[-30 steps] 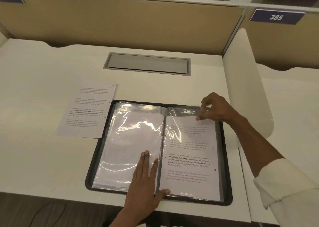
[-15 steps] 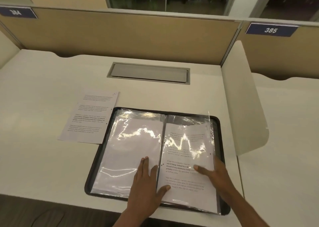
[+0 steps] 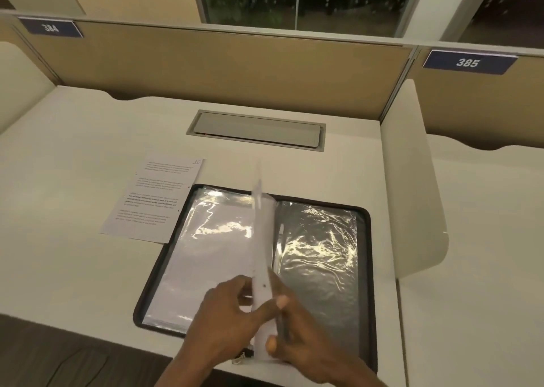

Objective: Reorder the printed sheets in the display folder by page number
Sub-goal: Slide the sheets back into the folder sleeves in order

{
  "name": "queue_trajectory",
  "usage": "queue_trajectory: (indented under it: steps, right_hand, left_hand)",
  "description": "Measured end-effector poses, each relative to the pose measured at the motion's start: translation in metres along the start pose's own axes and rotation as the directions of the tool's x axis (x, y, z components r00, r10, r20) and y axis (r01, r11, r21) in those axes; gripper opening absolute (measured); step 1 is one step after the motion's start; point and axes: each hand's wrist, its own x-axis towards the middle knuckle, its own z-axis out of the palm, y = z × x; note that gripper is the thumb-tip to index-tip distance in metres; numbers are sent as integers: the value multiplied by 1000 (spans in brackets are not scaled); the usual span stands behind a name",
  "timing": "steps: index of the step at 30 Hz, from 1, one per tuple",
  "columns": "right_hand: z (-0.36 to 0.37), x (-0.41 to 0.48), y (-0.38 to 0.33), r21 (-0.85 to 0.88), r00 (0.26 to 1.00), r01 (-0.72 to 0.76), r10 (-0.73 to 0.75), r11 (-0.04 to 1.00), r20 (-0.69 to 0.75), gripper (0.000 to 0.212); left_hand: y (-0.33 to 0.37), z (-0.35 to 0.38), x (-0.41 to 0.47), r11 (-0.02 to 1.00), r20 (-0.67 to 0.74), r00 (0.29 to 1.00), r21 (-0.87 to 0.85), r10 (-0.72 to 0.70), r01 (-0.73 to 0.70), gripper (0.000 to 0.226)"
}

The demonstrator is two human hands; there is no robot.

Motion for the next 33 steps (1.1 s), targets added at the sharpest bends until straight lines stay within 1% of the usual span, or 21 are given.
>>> queue_trajectory:
  steps: [2, 3, 4, 5, 6, 8, 10, 11, 12, 13, 14, 16, 18, 21, 25, 27, 28, 29, 30, 32, 33]
  right_hand:
    - [6, 7, -2, -128, 998, 41, -34, 991, 50, 109]
    - [8, 11, -5, -199, 996, 53, -37, 978, 84, 106]
    - [9, 15, -8, -258, 991, 76, -44, 963, 127, 104]
    - [10, 18, -11, -317, 982, 106, -50, 942, 181, 103]
    - [13, 21, -14, -371, 970, 154, -69, 916, 232, 103]
    - [19, 30, -18, -451, 942, 243, -98, 859, 322, 107]
    - [27, 41, -18, -506, 924, 279, -84, 816, 374, 111]
    - [29, 45, -19, -522, 920, 276, -64, 807, 387, 112]
    - [32, 51, -16, -537, 917, 270, -42, 800, 398, 112]
    - [34, 56, -14, -558, 914, 266, -22, 786, 405, 112]
    - [36, 61, -10, -586, 912, 268, -6, 765, 409, 111]
    - [38, 73, -4, -640, 914, 255, 35, 725, 404, 108]
    - [41, 84, 2, -677, 920, 217, 84, 703, 383, 108]
    - [49, 100, 12, -715, 928, 144, 158, 684, 338, 106]
    - [61, 122, 24, -780, 954, 42, 208, 624, 218, 101]
    - [67, 134, 31, -798, 965, 24, 194, 603, 175, 93]
    - [70, 141, 35, -820, 974, 32, 166, 572, 154, 88]
    - [73, 146, 42, -858, 985, 59, 110, 510, 133, 80]
    - [75, 150, 49, -882, 990, 55, 86, 467, 108, 73]
    - [81, 159, 56, -877, 997, 14, 58, 481, 47, 66]
    - [85, 164, 55, -856, 998, 4, 52, 517, 36, 69]
  left_hand:
    - [1, -10, -7, 999, -75, 996, -1, -40, 40, 56]
    - [1, -15, -11, 998, -118, 991, -9, -67, 67, 49]
    - [2, -20, -16, 996, -160, 983, -36, -90, 86, 48]
    - [4, -23, -20, 992, -193, 975, -79, -111, 97, 51]
    - [6, -27, -24, 987, -218, 968, -129, -127, 100, 55]
    - [8, -35, -31, 978, -252, 953, -164, -166, 128, 56]
    - [-2, -41, -29, 981, -311, 932, -111, -184, 157, 45]
    - [-10, -44, -25, 984, -367, 913, -48, -176, 171, 35]
    - [-20, -48, -21, 980, -432, 885, 17, -172, 199, 25]
    - [-30, -52, -16, 968, -496, 850, 65, -179, 242, 19]
    - [-41, -58, -10, 955, -545, 817, 94, -188, 283, 19]
    - [-62, -68, 3, 924, -576, 785, 124, -229, 361, 19]
    - [-80, -77, 16, 902, -554, 783, 124, -284, 415, 16]
    - [-103, -86, 36, 877, -504, 799, 153, -327, 456, 13]
    - [-125, -102, 57, 863, -414, 830, 174, -373, 475, 21]
    - [-136, -109, 65, 852, -360, 848, 209, -389, 479, 27]
    - [-142, -114, 70, 848, -330, 862, 244, -384, 471, 30]
    - [-148, -119, 75, 840, -293, 878, 291, -378, 458, 33]
    - [-152, -125, 81, 832, -255, 896, 345, -363, 435, 37]
    - [-160, -141, 94, 808, -199, 922, 446, -331, 386, 44]
    - [-163, -151, 102, 795, -194, 928, 479, -318, 372, 45]
